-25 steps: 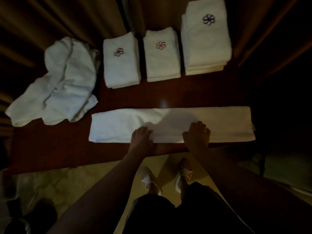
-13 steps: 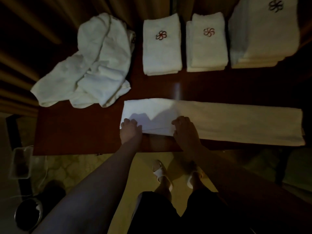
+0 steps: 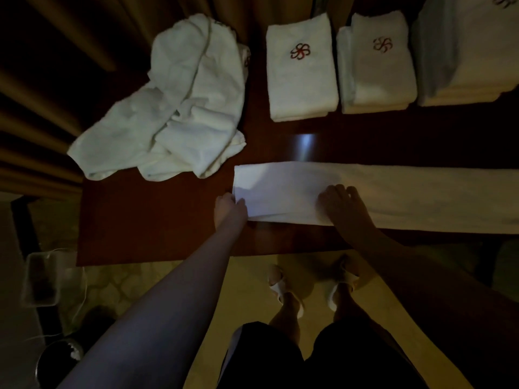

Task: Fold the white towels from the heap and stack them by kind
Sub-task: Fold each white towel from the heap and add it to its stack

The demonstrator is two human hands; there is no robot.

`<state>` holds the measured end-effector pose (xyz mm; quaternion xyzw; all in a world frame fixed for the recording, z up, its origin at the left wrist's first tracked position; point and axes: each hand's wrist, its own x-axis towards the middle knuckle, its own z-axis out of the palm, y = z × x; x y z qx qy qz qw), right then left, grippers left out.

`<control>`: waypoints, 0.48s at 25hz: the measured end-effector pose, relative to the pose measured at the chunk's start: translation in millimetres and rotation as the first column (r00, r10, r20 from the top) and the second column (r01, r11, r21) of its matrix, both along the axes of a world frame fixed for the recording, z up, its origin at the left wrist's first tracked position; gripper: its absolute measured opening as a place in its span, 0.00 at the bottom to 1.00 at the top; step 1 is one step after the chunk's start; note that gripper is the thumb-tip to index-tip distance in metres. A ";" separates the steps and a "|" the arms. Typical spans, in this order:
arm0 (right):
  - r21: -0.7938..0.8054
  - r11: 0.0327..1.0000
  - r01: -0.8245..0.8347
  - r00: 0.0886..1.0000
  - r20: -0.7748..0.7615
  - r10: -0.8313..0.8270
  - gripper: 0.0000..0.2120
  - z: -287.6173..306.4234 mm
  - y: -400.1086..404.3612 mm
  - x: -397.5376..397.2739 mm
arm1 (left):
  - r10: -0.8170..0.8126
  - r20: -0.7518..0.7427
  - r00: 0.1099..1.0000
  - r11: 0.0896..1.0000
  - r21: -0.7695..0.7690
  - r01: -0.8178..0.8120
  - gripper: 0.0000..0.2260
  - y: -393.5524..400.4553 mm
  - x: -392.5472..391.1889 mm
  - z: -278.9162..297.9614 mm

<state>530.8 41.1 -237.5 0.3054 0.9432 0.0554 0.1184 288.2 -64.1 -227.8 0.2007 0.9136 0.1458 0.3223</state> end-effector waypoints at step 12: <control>-0.165 0.985 0.040 0.971 -0.226 -0.077 0.07 -11.8 -24.2 -1.0 | -0.138 -0.110 0.984 0.990 -0.020 0.137 0.10 -20.6 -24.5 -10.3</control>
